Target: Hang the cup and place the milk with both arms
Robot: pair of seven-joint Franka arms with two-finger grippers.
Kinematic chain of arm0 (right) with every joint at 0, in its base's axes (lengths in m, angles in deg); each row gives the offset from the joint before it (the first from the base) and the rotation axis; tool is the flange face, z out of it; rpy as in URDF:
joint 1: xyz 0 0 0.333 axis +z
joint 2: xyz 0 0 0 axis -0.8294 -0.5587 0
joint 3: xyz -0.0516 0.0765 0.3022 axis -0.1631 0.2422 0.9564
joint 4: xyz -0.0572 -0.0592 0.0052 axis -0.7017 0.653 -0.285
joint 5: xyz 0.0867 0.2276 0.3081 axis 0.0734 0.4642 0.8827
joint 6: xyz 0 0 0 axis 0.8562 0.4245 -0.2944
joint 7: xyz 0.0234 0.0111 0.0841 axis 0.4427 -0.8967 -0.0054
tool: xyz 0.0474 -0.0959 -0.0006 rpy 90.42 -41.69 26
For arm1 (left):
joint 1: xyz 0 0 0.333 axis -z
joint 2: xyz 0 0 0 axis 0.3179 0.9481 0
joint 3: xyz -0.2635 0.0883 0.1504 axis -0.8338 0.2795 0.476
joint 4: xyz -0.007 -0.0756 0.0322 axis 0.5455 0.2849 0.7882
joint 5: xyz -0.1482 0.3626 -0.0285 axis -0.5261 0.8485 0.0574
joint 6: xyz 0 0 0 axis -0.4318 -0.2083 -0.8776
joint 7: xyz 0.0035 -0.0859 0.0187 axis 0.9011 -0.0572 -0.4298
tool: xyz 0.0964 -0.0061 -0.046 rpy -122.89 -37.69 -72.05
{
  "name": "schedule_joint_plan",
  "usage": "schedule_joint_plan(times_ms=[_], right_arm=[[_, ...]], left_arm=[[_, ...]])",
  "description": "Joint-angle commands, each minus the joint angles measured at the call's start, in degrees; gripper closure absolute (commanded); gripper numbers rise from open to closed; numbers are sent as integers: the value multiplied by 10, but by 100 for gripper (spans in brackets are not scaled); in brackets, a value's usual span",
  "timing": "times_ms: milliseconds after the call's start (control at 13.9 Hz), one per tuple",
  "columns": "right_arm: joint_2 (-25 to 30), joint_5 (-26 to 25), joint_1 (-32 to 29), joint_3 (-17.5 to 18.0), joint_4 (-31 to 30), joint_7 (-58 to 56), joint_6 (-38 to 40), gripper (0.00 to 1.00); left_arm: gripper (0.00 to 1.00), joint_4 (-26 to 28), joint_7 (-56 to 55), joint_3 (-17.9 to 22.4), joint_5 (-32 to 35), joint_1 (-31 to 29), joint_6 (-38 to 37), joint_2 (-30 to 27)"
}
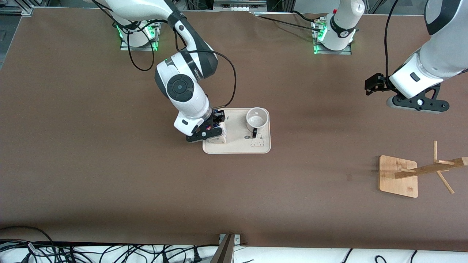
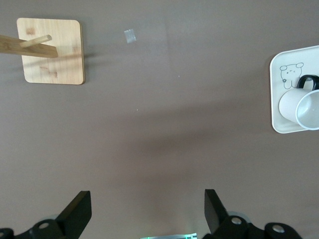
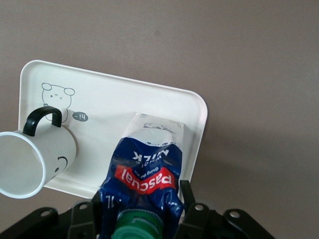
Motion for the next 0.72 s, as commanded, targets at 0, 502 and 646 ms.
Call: schedule_joint_plan(times_ms=[0,502,646], right_arm=[[8,14,-1,2,-4,-6,10,42],[61,14,-1,2,-3,-4,83,42],[84,14,-1,-7,-3,-4,112,42]], left_arm=[[0,-24,-36,-9,-6,1,-3,43],[0,-23,-83,-10,-36,3,100,104],[0,-23,-139,-18,-53,22,129,122]])
